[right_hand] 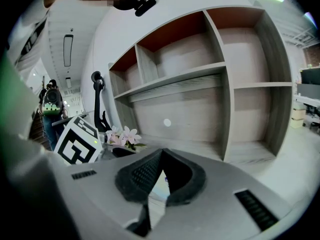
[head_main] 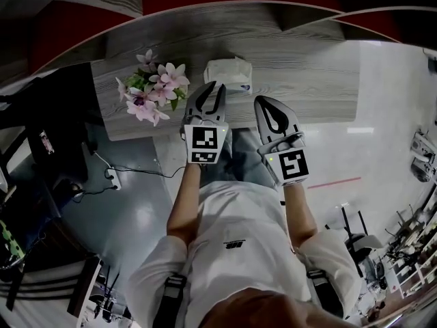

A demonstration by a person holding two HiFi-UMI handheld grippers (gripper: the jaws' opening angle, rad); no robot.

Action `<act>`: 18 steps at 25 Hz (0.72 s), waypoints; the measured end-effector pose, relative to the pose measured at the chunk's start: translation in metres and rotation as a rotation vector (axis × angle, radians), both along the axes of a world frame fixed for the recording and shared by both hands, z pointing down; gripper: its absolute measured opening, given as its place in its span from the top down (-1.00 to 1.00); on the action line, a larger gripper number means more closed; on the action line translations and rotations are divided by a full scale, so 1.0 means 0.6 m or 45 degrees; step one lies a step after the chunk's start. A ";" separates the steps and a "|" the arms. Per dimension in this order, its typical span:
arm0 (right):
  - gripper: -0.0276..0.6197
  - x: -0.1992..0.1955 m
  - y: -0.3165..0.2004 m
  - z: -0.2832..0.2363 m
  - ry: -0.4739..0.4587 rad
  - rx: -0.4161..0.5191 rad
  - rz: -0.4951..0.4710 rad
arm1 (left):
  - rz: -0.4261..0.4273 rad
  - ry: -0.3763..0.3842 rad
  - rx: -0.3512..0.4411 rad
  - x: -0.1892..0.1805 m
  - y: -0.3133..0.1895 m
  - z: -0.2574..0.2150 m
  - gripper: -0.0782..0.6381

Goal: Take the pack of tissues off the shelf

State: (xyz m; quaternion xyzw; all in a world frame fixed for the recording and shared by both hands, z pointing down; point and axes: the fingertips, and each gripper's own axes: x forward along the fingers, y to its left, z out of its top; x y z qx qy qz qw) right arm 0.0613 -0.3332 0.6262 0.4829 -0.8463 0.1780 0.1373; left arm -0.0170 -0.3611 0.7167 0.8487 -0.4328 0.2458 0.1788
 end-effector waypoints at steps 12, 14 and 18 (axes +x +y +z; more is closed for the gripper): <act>0.84 -0.013 0.000 -0.012 -0.009 0.028 -0.045 | -0.017 0.019 0.023 -0.007 0.015 -0.035 0.58; 0.84 -0.013 0.002 -0.010 -0.007 0.023 -0.049 | -0.019 0.019 0.026 -0.009 0.017 -0.039 0.58; 0.84 -0.013 0.004 -0.010 -0.001 0.026 -0.056 | -0.017 0.023 0.034 -0.010 0.020 -0.049 0.58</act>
